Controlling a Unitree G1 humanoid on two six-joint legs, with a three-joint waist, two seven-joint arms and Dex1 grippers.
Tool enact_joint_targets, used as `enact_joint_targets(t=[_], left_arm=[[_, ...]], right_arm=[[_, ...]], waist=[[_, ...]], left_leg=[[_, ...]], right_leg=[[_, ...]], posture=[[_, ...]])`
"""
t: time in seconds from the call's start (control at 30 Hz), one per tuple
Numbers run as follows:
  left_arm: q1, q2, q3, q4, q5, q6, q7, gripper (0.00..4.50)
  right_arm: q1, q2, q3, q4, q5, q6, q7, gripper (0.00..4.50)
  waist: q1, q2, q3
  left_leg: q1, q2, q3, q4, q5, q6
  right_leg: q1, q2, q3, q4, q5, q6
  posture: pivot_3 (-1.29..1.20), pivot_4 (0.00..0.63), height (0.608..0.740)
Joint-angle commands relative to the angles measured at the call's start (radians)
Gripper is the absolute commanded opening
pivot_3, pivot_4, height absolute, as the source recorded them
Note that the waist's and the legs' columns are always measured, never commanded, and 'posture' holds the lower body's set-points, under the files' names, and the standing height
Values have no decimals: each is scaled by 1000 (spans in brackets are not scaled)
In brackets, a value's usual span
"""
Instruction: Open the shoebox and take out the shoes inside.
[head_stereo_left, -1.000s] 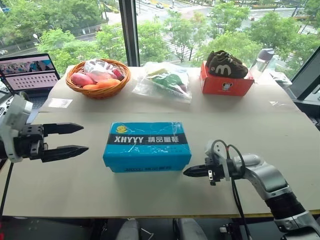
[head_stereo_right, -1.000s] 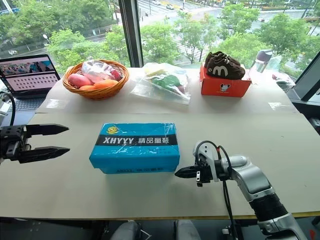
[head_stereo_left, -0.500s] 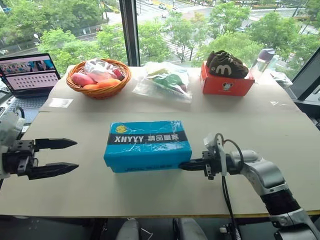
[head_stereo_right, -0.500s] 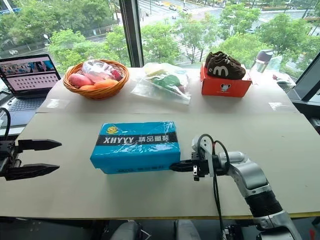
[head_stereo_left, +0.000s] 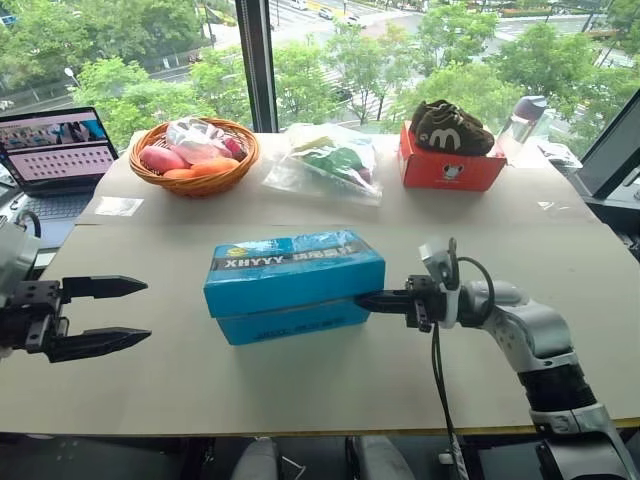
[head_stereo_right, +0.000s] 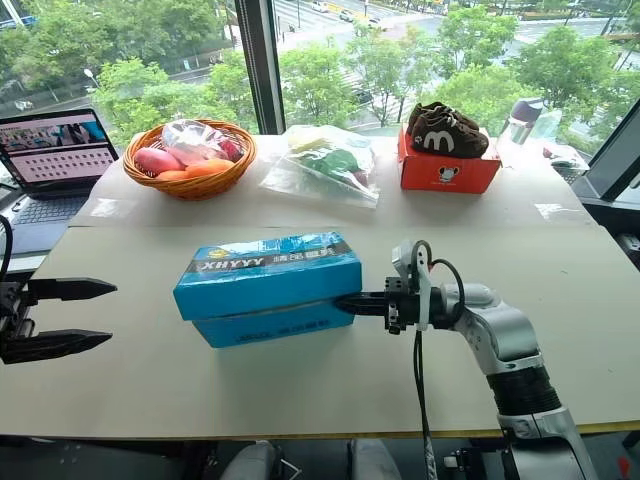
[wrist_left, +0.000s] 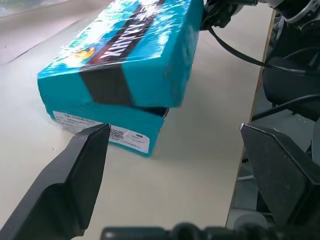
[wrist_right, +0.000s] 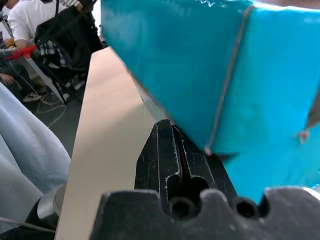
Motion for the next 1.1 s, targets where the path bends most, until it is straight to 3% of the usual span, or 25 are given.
enact_joint_targets(t=[0.03, 0.2, 0.4, 0.53, 0.57, 0.67, 1.1], left_arm=[[5, -2, 41, -17, -15, -8, -2, 4454], [18, -13, 56, -31, -20, -4, 7, 4454], [48, -41, 84, -68, -31, 7, 28, 4454], [65, -53, 96, -91, -40, 13, 45, 4454], [71, -56, 100, -99, -44, 15, 49, 4454], [86, -65, 111, -115, -52, 19, 61, 4454], [70, -68, 69, -120, -58, 11, 93, 4454]], right_arm=[[-38, 3, -35, -46, 44, 20, -6, 0], [-80, 10, -45, -48, 64, 30, -10, 0], [-247, 83, -99, 63, 65, -22, -81, 0], [-492, 236, -225, 402, -57, -265, -428, 0], [-526, 247, -248, 447, -61, -303, -449, 0], [-543, 252, -242, 446, -73, -359, -409, 0], [-419, 119, -33, 190, -94, -153, -154, 0]], waist=[[0, 0, 0], [-1, 0, 0], [-5, 1, 0], [-10, 1, 0], [-12, 1, 1], [0, 1, 1], [-5, 1, 1]], left_leg=[[0, 0, 0, 0, 0, 0], [0, 0, 0, 0, 0, 0], [0, 0, 0, 0, 0, 0], [1, 1, 0, 0, 0, 0], [1, 1, 1, 0, 0, 0], [-2, 0, 0, -1, 0, -1], [-5, -1, 0, -8, -2, -3]], right_leg=[[0, 0, 0, 0, 0, 0], [0, 0, 0, 0, 0, 0], [-1, 0, 0, 1, 0, 0], [-1, 1, 0, 1, 1, -2], [-1, 1, 0, 2, 2, -2], [-3, 0, 0, 1, 2, -3], [-8, -1, 0, -1, 4, -7]], posture=[[0, 150, 740], [0, 150, 740], [0, 150, 740], [0, 150, 740], [0, 150, 740], [0, 150, 740], [0, 150, 740]])
